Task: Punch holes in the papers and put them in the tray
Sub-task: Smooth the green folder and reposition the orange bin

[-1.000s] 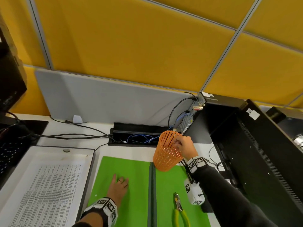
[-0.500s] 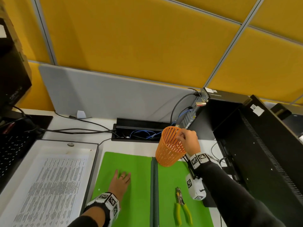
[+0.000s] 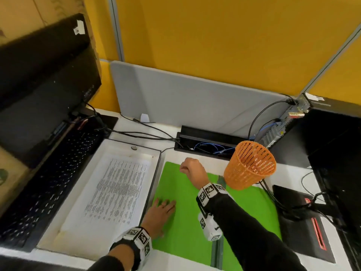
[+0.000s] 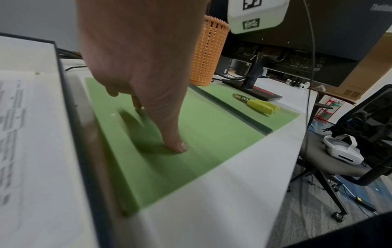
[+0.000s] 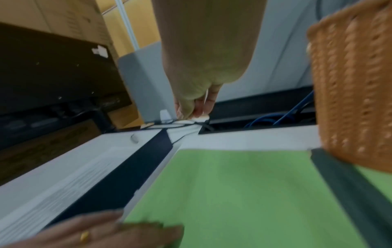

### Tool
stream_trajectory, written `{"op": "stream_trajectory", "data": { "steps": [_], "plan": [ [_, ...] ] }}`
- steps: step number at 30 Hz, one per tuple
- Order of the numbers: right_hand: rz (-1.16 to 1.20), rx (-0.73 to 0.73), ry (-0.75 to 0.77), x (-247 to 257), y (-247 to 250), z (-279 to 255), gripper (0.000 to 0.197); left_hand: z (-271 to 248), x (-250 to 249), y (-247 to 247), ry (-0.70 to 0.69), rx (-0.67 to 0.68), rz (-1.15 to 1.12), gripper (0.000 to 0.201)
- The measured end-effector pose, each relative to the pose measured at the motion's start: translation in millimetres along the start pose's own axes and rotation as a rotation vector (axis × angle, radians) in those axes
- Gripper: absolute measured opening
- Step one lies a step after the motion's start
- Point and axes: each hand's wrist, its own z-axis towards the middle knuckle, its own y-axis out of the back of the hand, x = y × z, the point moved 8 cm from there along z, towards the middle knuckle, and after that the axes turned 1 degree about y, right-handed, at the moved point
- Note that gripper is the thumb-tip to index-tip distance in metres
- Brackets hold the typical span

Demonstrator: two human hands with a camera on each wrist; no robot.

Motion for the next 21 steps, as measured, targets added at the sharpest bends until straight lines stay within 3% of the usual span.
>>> {"op": "stream_trajectory", "data": {
  "steps": [4, 9, 21],
  "plan": [
    [-0.021, 0.149, 0.058, 18, -71, -12, 0.012, -21, 8, -17, 0.039, -0.019, -0.068, 0.094],
    [-0.052, 0.218, 0.109, 22, -116, -23, 0.013, -28, 9, -23, 0.059, -0.044, -0.105, 0.091],
    [-0.127, 0.194, 0.196, 32, -135, -22, 0.011, -27, 8, -26, 0.048, -0.048, -0.038, 0.088]
  ]
}}
